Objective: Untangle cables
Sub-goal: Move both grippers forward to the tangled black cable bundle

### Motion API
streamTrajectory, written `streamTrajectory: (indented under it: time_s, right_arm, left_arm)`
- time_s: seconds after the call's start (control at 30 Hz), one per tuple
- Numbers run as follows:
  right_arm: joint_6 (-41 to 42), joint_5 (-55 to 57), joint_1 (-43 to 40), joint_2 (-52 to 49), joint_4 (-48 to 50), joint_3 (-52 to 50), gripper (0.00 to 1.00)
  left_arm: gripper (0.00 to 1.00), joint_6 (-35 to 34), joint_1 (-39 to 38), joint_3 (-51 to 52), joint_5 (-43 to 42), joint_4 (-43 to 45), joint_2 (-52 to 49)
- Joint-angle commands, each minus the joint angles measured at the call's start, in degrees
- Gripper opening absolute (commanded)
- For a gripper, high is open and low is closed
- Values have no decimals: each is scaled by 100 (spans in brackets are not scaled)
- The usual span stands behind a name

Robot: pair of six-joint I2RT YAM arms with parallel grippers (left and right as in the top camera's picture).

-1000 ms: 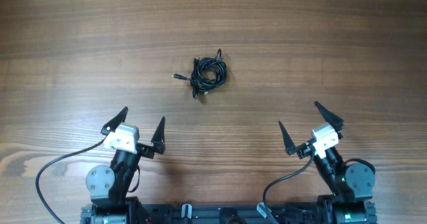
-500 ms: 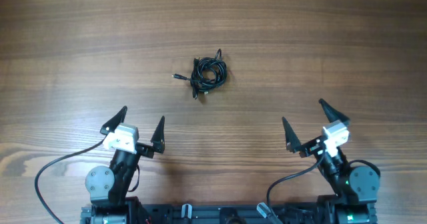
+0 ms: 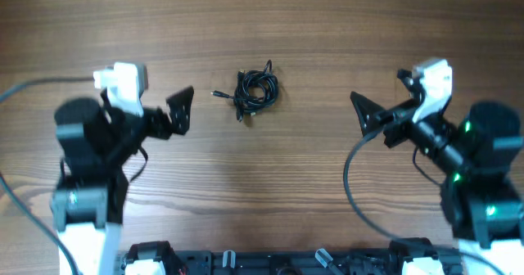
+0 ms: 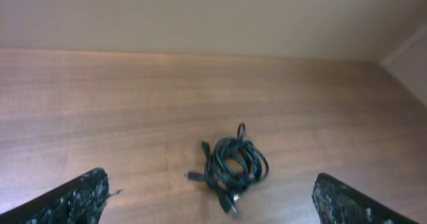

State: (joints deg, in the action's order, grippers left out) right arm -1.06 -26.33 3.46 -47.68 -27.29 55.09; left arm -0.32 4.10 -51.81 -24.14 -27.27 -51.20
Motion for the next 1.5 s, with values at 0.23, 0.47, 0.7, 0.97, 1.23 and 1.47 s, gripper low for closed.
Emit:
streamTrajectory:
  time_s: [0.23,0.47,0.7,0.97,1.23,1.47]
  right_arm:
    - [-319,-1235,7,-3303,-2258,3661,100]
    - [369,-1298,7,-4044,-2402,3821,100]
    - [708,-879,13,-4275,-2973,3821,84]
    - [916,-511,13,-4277,-2959,3821,81]
    - [916,-448,13,-4277,-3023,3821,81]
    - [922,-321,13,-4286,-3047,3821,80]
  left_arm:
    - [100,-15,-911,-4618,-92,-2796,-3969]
    - [100,-210,-1320,-4708,-861,-2835,-4444]
    - [96,-769,-1307,-4666,22,-2153,-4662]
    - [70,-2013,-2024,-4666,1521,-2129,-6526]
    - [44,-1985,-2319,-4666,1530,-1930,-7333]
    - [38,-2033,-2404,-4666,1530,-1799,-7768]
